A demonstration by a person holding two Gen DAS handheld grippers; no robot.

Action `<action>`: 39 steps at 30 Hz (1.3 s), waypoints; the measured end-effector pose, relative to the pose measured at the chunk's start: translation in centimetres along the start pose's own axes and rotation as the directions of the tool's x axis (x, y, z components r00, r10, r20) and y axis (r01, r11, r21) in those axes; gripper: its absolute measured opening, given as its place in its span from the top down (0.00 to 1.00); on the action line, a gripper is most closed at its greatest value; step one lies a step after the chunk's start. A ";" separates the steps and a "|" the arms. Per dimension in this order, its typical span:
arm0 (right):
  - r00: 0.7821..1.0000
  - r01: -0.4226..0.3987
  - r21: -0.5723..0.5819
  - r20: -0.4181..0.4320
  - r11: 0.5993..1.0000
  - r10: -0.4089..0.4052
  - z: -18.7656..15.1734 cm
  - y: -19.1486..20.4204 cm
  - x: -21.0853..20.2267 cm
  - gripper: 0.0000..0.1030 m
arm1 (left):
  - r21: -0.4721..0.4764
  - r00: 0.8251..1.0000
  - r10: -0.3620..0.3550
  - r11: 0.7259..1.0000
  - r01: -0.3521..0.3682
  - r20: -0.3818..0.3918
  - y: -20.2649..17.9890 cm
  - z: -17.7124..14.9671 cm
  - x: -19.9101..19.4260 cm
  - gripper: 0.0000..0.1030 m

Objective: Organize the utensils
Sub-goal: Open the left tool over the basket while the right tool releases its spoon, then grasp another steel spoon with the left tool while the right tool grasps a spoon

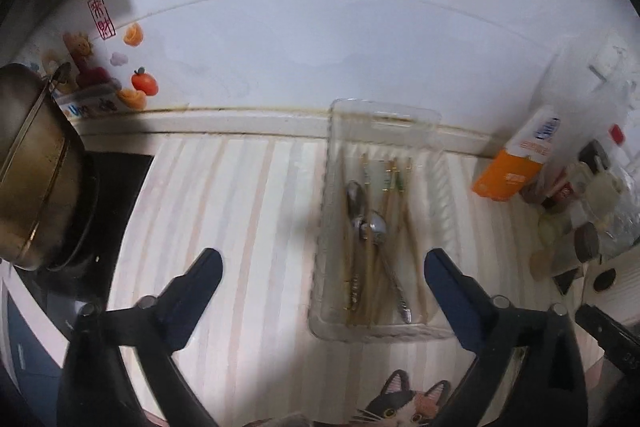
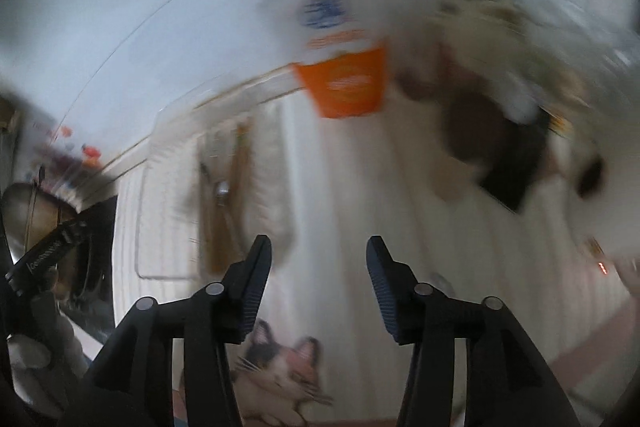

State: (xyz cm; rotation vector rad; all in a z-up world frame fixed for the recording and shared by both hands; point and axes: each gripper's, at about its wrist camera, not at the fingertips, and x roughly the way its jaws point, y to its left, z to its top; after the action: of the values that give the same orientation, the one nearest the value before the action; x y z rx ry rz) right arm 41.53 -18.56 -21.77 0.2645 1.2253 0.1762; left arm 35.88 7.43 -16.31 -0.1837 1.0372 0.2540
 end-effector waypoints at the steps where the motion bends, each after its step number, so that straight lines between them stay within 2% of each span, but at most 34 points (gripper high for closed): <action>1: 1.000 0.021 0.026 0.007 0.999 -0.021 -0.8 -1.7 -0.6 0.40 | 0.006 1.000 -0.007 1.000 0.007 -0.009 -0.4 -0.4 0.0 0.00; 3: 0.998 0.061 0.042 0.013 0.997 -0.061 -2.2 -4.0 -1.3 0.38 | 0.034 1.000 -0.006 0.999 0.007 -0.028 -1.6 -1.5 0.1 0.00; 9: 0.978 0.174 0.081 -0.134 0.981 -0.162 -6.9 -10.8 1.2 0.38 | 0.142 0.995 0.054 0.989 -0.041 -0.089 -7.0 -6.1 1.2 0.00; 13: 0.967 0.184 0.098 -0.197 0.978 -0.162 -9.0 -12.7 3.9 0.39 | 0.219 0.984 0.031 0.976 0.008 -0.173 -10.8 -9.2 2.5 0.00; 15: 0.961 0.190 0.092 -0.221 0.977 -0.166 -9.8 -13.2 5.3 0.46 | 0.252 0.978 0.022 0.967 0.032 -0.210 -12.4 -10.5 3.2 0.00; 17: 0.956 0.199 0.094 -0.237 0.975 -0.172 -10.2 -13.6 6.6 0.49 | 0.277 0.971 0.019 0.959 0.050 -0.240 -13.9 -11.5 3.8 0.00; 19: 0.958 0.207 0.099 -0.225 0.973 -0.181 -10.5 -14.2 7.1 0.53 | 0.295 0.962 0.013 0.953 0.071 -0.272 -15.1 -12.2 4.5 0.00; 21: 0.955 0.229 0.074 -0.210 0.971 -0.209 -10.4 -14.2 7.1 0.74 | 0.309 0.952 0.007 0.947 0.092 -0.306 -16.5 -12.9 5.3 0.00; 22: 0.955 0.232 0.070 -0.208 0.970 -0.213 -10.4 -14.4 7.0 0.81 | 0.310 0.946 0.000 0.945 0.106 -0.324 -17.2 -13.3 5.7 0.00; 23: 0.955 0.231 0.078 -0.210 0.970 -0.211 -10.3 -14.9 6.9 0.95 | 0.311 0.939 -0.007 0.943 0.121 -0.345 -17.9 -13.7 6.0 0.00; 29: 0.949 0.275 0.153 -0.201 0.949 -0.243 -10.0 -19.1 5.3 0.95 | 0.288 0.878 -0.082 0.927 0.241 -0.471 -23.2 -15.7 9.0 0.03; 31: 0.947 0.285 0.167 -0.202 0.944 -0.250 -9.9 -20.3 4.8 0.95 | 0.289 0.865 -0.101 0.918 0.271 -0.491 -25.0 -16.2 9.7 0.10; 32: 0.944 0.295 0.175 -0.203 0.939 -0.259 -9.9 -20.9 4.6 0.95 | 0.298 0.865 -0.103 0.913 0.278 -0.491 -25.8 -16.3 9.9 0.14; 35: 0.947 0.289 0.207 -0.206 0.935 -0.247 -10.2 -22.0 4.0 0.95 | 0.331 0.867 -0.097 0.898 0.288 -0.489 -27.7 -16.6 10.5 0.39; 37: 0.954 0.269 0.238 -0.200 0.933 -0.224 -10.4 -22.7 3.7 0.95 | 0.378 0.886 -0.073 0.886 0.269 -0.459 -28.4 -16.7 10.3 0.59; 38: 0.957 0.260 0.248 -0.198 0.933 -0.214 -10.4 -22.9 3.6 0.95 | 0.410 0.895 -0.049 0.877 0.251 -0.443 -28.6 -16.8 10.3 0.64; 39: 0.958 0.256 0.252 -0.197 0.933 -0.209 -10.4 -23.0 3.5 0.95 | 0.431 0.902 -0.033 0.870 0.238 -0.431 -28.6 -16.8 10.2 0.78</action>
State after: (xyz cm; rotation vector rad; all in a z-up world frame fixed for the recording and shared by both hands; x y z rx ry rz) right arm 32.63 -38.54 -34.94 0.3479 1.4385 -0.1853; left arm 35.35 -23.21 -32.67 0.1447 1.4700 -0.1895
